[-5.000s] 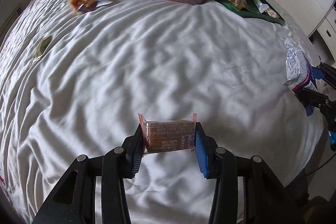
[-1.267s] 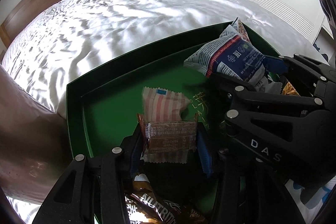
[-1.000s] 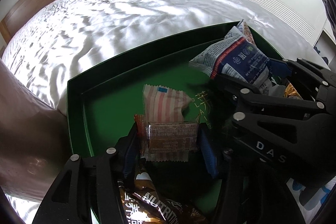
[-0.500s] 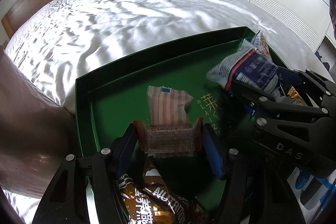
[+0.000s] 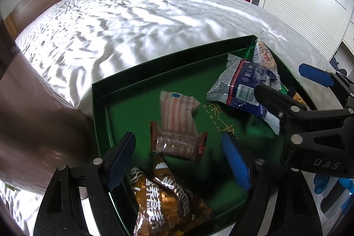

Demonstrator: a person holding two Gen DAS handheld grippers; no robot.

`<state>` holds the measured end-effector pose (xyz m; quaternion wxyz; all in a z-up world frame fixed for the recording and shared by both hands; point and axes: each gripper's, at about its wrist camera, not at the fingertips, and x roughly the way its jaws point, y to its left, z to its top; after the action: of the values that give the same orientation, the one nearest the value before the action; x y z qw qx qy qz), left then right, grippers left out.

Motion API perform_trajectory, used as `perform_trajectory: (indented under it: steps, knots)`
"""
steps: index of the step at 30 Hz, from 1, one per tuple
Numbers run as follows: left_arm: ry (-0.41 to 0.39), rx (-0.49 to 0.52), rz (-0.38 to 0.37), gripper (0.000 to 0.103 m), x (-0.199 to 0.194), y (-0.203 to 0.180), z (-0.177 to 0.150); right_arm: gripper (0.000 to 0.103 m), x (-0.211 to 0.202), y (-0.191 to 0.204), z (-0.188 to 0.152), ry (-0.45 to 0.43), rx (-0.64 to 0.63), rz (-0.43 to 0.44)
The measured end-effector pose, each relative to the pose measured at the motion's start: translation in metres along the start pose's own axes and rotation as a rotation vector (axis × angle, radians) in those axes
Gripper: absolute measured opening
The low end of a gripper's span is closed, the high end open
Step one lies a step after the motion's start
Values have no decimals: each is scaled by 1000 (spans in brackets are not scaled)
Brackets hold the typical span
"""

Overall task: Organize snacks
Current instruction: 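Lower both packets into the green tray and open both tools, then withdraw both tools from the tray toward the remaining snacks on the bed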

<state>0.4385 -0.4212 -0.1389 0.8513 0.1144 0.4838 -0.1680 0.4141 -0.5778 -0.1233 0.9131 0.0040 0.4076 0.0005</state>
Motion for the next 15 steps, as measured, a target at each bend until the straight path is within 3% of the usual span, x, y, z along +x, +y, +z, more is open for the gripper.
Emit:
perform_trajectory:
  steps: [15]
  knots:
    - [-43,21,-35,83,-62,-7,-14,103,-67,0,-5,-55,16,-57]
